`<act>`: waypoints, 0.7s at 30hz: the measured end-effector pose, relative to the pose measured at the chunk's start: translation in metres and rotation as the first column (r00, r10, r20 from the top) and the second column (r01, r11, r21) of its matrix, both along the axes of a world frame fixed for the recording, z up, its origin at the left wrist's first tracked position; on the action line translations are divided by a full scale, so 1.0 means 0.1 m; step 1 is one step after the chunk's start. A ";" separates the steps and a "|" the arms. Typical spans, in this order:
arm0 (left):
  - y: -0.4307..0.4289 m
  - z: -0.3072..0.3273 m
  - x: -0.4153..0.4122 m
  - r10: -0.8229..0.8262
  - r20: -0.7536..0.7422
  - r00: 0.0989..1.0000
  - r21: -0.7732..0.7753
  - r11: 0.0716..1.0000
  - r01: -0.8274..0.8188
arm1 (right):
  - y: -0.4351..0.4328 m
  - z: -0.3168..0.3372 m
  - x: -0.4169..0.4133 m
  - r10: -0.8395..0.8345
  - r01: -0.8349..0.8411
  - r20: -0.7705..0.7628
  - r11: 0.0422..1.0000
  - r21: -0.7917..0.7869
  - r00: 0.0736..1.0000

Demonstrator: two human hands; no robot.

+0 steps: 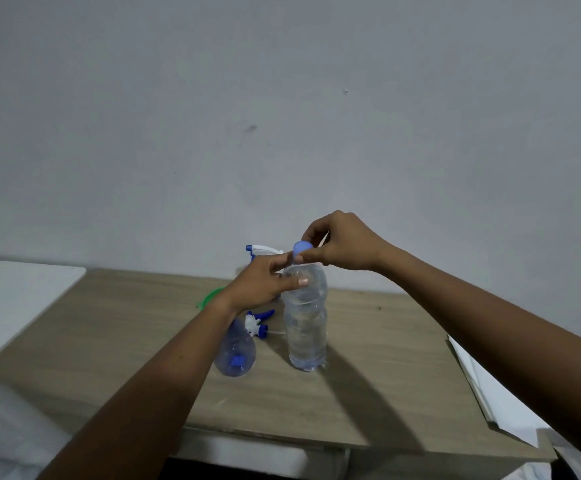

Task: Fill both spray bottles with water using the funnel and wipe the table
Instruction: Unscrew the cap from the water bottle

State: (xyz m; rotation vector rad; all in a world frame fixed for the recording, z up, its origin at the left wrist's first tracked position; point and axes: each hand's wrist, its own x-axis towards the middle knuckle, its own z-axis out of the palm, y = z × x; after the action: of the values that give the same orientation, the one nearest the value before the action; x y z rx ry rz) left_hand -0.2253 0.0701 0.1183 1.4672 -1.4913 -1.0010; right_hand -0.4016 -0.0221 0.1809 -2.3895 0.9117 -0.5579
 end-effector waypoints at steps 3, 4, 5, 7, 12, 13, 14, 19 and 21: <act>-0.02 0.00 0.01 -0.009 0.025 1.000 0.011 1.000 0.008 | 0.00 -0.02 0.05 -0.029 0.024 -0.040 0.992 -0.123 0.999; -0.03 -0.01 0.00 -0.010 0.029 1.000 0.014 1.000 0.009 | 0.00 -0.02 0.06 -0.029 0.023 -0.041 0.991 -0.129 0.999; -0.04 -0.01 0.00 -0.008 0.031 0.999 0.017 1.000 0.008 | -0.01 -0.02 0.07 -0.026 0.019 -0.048 0.990 -0.139 0.999; -0.04 0.01 -0.02 -0.014 0.017 1.000 0.019 1.000 0.014 | -0.01 -0.03 0.07 -0.016 0.001 -0.080 0.981 -0.193 0.997; -0.06 0.04 -0.04 -0.033 0.033 0.999 0.031 0.999 0.032 | -0.03 0.06 0.00 0.121 -0.163 -0.194 0.962 -0.217 0.973; -0.06 0.03 -0.03 -0.029 0.040 0.999 0.038 0.999 0.027 | -0.05 0.09 -0.01 0.153 -0.205 -0.237 0.955 -0.213 0.959; -0.07 0.03 -0.03 -0.024 0.045 0.999 0.045 0.999 0.022 | -0.07 0.12 -0.01 0.175 -0.240 -0.284 0.947 -0.212 0.943; -0.09 0.01 -0.01 -0.007 0.042 0.999 0.055 0.998 0.004 | -0.10 0.27 0.04 0.176 -0.251 -0.370 0.954 -0.164 0.912; -0.09 0.00 -0.01 -0.010 0.046 0.999 0.054 0.998 0.007 | -0.11 0.30 0.04 0.126 -0.188 -0.330 0.969 -0.162 0.935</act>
State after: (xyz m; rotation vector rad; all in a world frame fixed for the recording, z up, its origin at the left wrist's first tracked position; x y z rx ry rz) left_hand -0.2267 0.0611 0.1187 1.5328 -1.5148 -1.0262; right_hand -0.3981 -0.0333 0.2104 -2.7523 0.8145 -0.2065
